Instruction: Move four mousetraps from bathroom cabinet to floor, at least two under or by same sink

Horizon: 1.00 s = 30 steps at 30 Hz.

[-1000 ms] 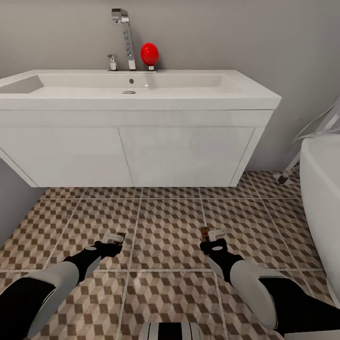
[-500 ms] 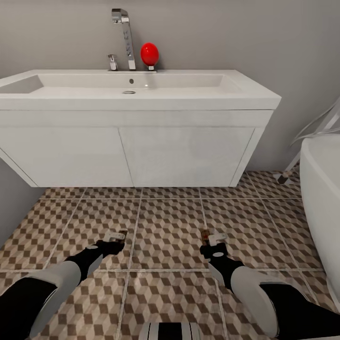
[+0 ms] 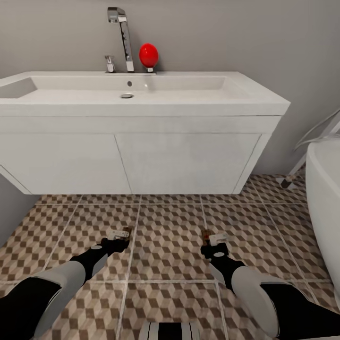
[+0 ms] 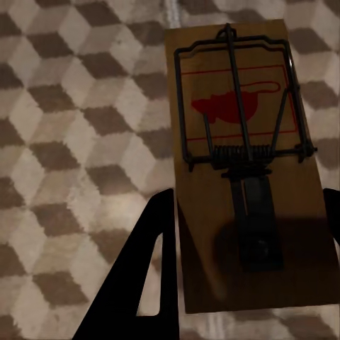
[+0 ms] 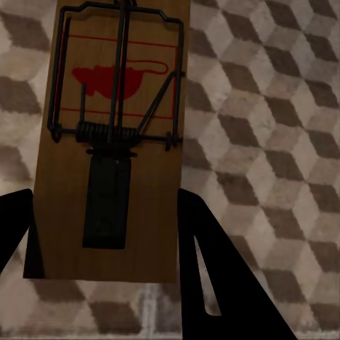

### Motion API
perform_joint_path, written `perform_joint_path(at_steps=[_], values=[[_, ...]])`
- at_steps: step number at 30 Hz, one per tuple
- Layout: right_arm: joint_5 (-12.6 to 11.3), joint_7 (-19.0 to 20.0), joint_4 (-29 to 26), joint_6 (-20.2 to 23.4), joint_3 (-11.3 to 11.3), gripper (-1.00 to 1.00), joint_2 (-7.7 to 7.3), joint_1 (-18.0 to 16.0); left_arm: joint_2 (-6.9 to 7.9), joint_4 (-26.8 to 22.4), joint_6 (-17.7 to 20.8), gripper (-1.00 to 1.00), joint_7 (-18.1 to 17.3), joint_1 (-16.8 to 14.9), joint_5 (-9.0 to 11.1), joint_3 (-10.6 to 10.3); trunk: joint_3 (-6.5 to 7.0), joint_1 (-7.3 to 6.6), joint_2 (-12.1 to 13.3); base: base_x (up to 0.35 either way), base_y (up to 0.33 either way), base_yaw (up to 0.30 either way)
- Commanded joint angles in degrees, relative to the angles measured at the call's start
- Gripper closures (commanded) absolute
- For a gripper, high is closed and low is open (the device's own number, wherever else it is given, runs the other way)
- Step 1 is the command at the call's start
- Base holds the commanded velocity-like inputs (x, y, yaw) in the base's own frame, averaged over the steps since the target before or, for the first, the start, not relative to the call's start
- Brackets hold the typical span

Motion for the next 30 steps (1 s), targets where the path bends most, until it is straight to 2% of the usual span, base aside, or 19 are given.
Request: perform_joint_path(at_steps=[1, 9, 15, 21, 30], values=[[0.2, -0.1, 0.2, -0.3, -0.3, 1.00, 0.01, -0.1, -0.04, 0.1, -0.2, 1.00, -0.1, 0.0, 0.5, -0.5, -0.04, 0.00, 0.0, 0.061, 0.000, 0.000], [0.3, -0.1, 0.2, -0.3, -0.3, 1.00, -0.01, -0.1, -0.09, 0.1, -0.1, 1.00, -0.1, 0.0, 0.5, -0.5, -0.04, 0.00, 0.0, 0.044, 0.000, 0.000], [0.3, -0.1, 0.2, -0.3, -0.3, 1.00, -0.02, -0.1, -0.07, 0.1, -0.1, 1.00, -0.1, 0.0, 0.7, -0.4, -0.04, 0.00, 0.0, 0.247, 0.000, 0.000], [0.3, -0.1, 0.2, -0.2, -0.3, 1.00, -0.01, -0.1, -0.06, 0.0, -0.1, 1.00, -0.1, 0.0, 1.7, -0.4, -0.04, 0.00, 0.0, 0.245, 0.000, 0.000], [0.3, -0.1, 0.2, -0.1, -0.3, 1.00, 0.00, -0.1, -0.07, 0.1, -0.2, 1.00, -0.1, 0.0, 2.0, -0.4, -0.04, 0.00, 0.0, 0.032, 0.000, 0.000]])
